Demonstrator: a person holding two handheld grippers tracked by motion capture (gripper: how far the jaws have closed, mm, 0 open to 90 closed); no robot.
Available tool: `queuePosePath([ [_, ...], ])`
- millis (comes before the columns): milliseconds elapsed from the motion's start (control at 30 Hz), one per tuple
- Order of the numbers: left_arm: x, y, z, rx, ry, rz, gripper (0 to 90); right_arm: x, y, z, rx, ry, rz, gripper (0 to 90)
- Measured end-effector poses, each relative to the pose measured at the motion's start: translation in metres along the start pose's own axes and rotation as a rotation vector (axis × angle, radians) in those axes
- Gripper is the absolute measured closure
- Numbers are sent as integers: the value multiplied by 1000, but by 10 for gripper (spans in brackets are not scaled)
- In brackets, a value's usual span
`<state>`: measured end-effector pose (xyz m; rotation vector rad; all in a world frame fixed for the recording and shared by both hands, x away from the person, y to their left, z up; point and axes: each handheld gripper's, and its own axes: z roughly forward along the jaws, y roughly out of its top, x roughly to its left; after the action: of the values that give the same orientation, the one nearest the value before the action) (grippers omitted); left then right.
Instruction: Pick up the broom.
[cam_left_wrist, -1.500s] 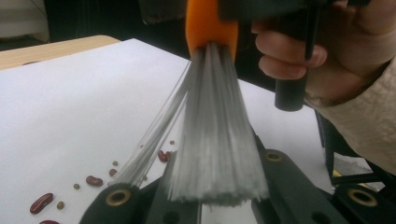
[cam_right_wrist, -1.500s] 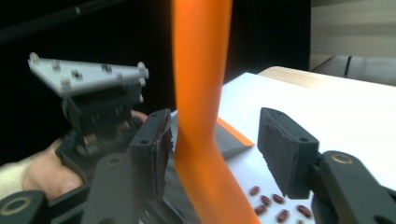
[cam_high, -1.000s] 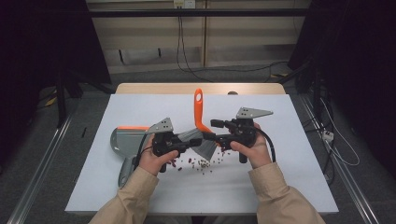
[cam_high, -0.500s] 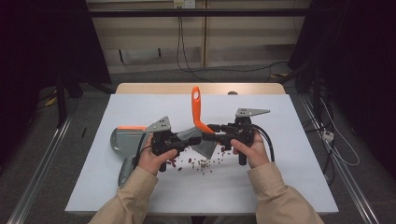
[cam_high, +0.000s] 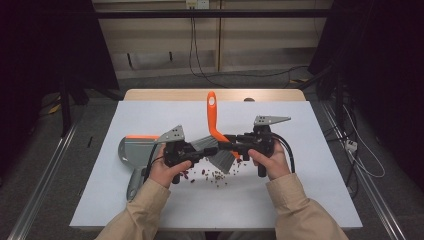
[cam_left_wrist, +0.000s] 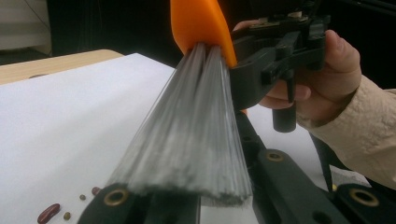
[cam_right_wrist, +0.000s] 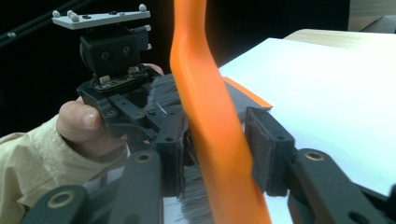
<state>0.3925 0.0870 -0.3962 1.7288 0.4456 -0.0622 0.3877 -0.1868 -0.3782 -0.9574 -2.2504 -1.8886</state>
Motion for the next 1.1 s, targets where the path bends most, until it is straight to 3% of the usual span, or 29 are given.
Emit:
queuePosePath([
  [200,1,-1,0,0,12,0,799,5,1,-1,26,-25,-28,685],
  [333,1,-1,1,-4,32,-2,767,14,5,-1,41,-87,-44,694],
  [500,2,1,-1,-20,65,4,713,16,8,-2,17,-113,-34,697],
  [533,1,1,-1,-11,103,12,657,16,8,-4,12,-122,-38,698],
  [600,1,1,-1,-8,116,15,604,14,8,-6,6,-131,-29,699],
  [633,1,1,-2,4,144,25,570,14,8,-8,4,-145,-28,699],
  [800,1,2,-6,4,175,32,406,9,8,-17,-15,-187,-19,700],
  [967,1,3,-11,15,218,33,281,4,7,-31,-18,-268,-9,700],
  [1100,0,4,-13,28,233,51,254,-1,4,-39,-14,-313,-11,700],
])
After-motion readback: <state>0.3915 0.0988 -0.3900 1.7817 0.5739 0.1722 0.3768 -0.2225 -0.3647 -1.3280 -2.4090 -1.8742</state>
